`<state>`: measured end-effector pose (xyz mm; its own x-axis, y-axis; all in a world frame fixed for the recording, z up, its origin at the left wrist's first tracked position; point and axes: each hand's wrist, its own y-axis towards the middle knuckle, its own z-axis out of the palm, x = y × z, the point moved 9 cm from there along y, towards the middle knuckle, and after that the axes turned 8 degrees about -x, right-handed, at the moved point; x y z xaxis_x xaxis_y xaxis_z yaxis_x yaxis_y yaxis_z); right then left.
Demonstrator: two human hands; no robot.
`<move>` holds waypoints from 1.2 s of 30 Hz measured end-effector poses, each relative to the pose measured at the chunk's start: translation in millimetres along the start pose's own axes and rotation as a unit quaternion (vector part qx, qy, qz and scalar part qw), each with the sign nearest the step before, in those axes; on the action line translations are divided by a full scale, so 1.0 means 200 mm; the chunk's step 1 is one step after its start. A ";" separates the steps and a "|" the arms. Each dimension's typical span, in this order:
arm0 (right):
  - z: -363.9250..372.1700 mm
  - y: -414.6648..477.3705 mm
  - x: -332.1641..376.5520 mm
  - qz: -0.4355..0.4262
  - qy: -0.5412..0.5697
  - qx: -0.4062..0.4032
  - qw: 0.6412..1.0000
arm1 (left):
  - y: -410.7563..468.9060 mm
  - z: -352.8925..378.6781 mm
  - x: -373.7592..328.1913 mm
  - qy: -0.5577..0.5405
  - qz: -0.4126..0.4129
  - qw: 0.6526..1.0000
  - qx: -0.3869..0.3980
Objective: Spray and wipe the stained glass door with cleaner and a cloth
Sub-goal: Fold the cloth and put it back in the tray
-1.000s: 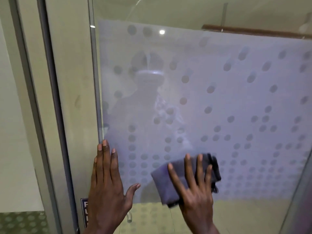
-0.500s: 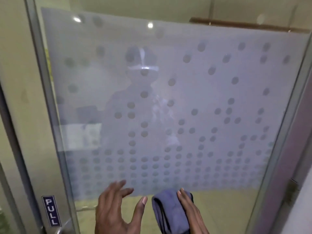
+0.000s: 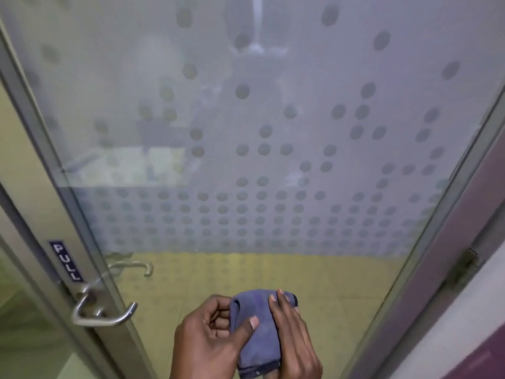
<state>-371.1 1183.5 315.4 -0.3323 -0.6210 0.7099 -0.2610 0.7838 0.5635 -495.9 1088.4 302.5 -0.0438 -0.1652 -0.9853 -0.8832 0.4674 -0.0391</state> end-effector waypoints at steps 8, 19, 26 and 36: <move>0.38 -0.35 -0.52 0.200 0.190 0.313 0.909 | -0.05 -0.33 0.02 0.106 0.087 0.987 -0.084; 0.87 -0.83 0.01 0.424 0.485 0.418 0.640 | -0.31 -1.14 0.15 0.002 0.033 0.982 -0.187; 1.01 -1.33 0.53 0.323 0.415 0.538 0.659 | -0.79 -1.97 0.43 0.032 -0.020 0.932 -0.361; 1.10 -2.27 1.16 0.215 0.294 0.692 0.623 | -1.75 -2.86 1.00 0.086 -0.147 0.835 -0.524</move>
<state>-529.9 684.5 131.5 -0.3583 0.0734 0.9307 -0.9292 -0.1242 -0.3480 -461.5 395.0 214.6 0.2602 -0.3029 -0.9168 -0.7873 -0.6162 -0.0199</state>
